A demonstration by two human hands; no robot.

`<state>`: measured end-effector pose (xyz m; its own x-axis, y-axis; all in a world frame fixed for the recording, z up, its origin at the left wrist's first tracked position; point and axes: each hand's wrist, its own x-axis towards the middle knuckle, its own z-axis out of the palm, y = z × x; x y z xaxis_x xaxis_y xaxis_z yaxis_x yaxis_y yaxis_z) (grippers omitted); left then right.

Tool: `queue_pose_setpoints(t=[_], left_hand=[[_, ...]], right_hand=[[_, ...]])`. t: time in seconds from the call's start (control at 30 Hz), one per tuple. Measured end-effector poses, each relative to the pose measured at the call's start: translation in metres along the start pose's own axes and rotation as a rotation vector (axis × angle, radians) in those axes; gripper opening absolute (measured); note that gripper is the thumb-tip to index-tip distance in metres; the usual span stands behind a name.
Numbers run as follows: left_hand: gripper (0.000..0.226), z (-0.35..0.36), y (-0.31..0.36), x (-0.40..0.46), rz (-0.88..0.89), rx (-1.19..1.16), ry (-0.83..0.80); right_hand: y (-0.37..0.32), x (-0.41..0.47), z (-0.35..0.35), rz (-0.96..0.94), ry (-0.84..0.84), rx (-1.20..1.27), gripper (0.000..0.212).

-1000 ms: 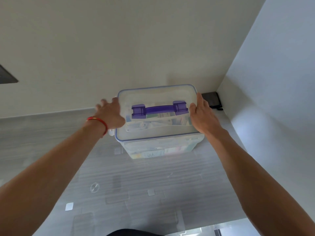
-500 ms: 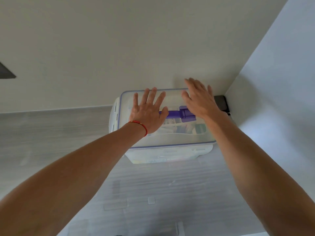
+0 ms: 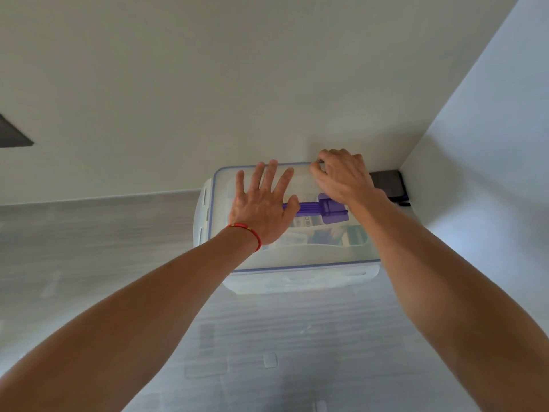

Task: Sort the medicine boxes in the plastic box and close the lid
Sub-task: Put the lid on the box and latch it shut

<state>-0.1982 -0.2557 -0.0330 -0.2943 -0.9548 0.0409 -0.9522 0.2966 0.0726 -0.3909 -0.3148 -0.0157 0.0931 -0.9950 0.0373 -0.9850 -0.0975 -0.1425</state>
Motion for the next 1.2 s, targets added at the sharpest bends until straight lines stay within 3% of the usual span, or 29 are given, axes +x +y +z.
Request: queue_pose_setpoints(t=[0.1,0.3,0.4,0.53,0.73,0.9,1.03,1.2], left_hand=[[0.067,-0.002,-0.001,0.0,-0.002,-0.006,0.0],[0.067,-0.01,-0.013,0.014,0.041,-0.058,0.095],[0.053,-0.015,-0.028,0.034,-0.006,0.026,0.092],[0.051,-0.013,-0.03,0.052,-0.128,0.013,0.062],[0.052,-0.009,-0.034,0.056,-0.129,-0.018,0.085],[0.037,-0.014,-0.033,0.041,-0.131,-0.164,0.165],[0.05,-0.012,-0.038,-0.013,-0.247,-0.226,0.205],[0.065,-0.014,-0.032,-0.076,-0.501,-0.544,0.208]], right_hand=[[-0.003,-0.008,0.001,0.018,0.009,-0.021,0.045],[-0.017,-0.064,0.018,-0.009,-0.047,0.072,0.071],[-0.018,-0.072,0.018,0.0,-0.027,0.075,0.069],[-0.021,-0.071,0.014,0.022,0.014,0.075,0.062],[-0.025,-0.073,0.01,0.035,0.052,0.096,0.057],[-0.026,-0.078,0.003,0.129,0.179,0.128,0.052],[-0.029,-0.083,-0.001,0.27,0.24,0.052,0.046],[-0.035,-0.083,-0.003,0.198,0.234,0.0,0.045]])
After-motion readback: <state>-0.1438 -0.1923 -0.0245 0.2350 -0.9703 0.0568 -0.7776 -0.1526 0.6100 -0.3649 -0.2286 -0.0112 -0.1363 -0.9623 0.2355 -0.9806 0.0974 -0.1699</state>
